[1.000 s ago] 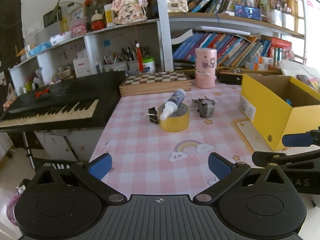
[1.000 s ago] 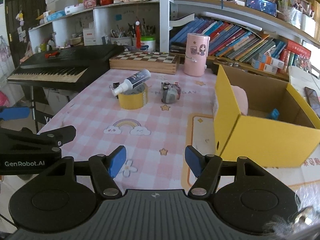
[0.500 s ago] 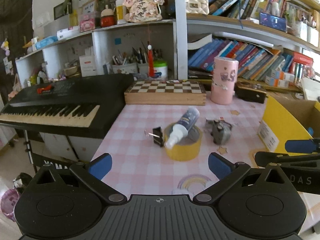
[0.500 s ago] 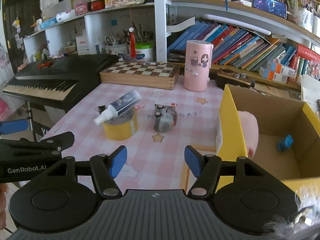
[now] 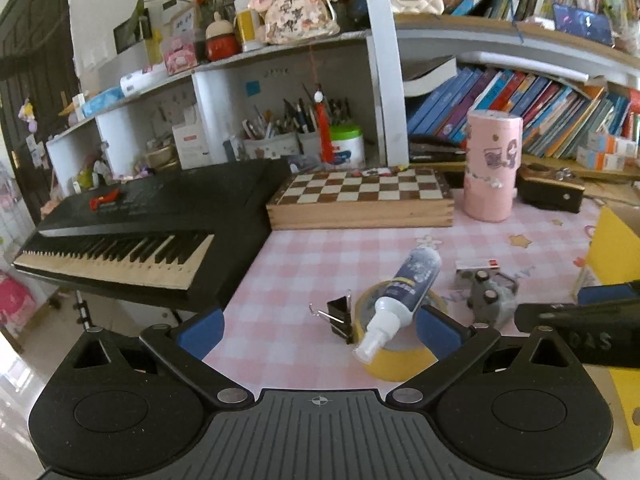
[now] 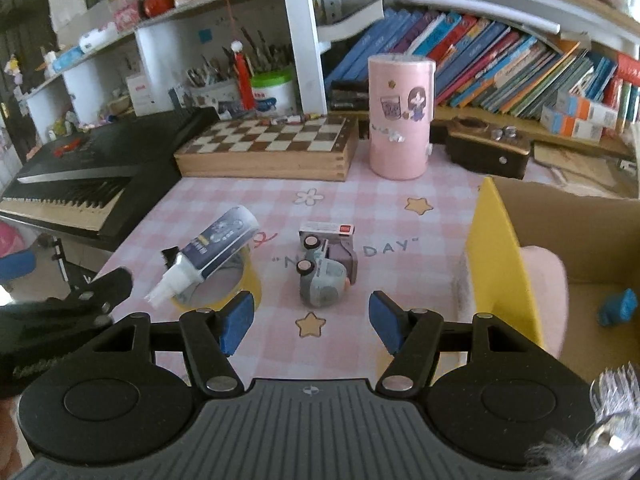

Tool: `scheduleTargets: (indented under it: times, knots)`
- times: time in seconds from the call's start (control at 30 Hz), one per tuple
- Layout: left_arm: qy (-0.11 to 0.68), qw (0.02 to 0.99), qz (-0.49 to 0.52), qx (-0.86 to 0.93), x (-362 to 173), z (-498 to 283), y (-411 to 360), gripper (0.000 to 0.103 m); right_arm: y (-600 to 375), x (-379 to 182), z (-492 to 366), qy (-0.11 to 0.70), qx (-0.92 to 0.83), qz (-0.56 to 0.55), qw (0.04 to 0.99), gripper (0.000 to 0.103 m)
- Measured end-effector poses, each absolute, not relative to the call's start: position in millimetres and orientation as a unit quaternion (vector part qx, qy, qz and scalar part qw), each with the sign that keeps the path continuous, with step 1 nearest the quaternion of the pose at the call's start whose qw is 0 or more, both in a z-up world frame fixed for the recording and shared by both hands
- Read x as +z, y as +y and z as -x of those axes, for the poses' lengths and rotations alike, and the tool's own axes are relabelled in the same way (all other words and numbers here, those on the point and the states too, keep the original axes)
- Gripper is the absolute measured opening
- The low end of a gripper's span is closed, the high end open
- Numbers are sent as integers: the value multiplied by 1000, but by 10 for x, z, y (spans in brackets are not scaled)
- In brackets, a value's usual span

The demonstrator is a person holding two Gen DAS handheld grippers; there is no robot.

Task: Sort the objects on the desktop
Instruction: 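Move the left tool to the white glue bottle while the right tool approaches the grey toy truck, then close the right gripper on the grey truck while the left gripper closes on the glue bottle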

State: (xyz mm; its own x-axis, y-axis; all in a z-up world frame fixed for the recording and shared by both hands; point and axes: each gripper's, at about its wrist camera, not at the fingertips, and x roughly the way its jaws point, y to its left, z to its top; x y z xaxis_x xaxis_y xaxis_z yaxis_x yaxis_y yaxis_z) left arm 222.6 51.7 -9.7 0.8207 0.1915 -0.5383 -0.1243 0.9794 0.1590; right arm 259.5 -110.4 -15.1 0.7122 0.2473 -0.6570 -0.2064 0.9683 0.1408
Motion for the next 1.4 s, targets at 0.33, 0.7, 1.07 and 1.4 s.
scheduleTargets:
  times: [0.33,0.7,1.07,1.4]
  knots:
    - [304,947,-62,85,-185,-2455,465,103,-972,-482,-3223,408,106,-16,907,63]
    - [313,945,-66,76,-213,-2690,468,103,-884,-737,-3606,443,105,6,890,60]
    - [322,942,-77,50,-263,-2821,381,102,-982,-578,-3624,409,108,-7,906,43]
    - [340,935,-101,-2,-346,-2963,274,68,-1158,-231,-3490,338,93,-34,936,43]
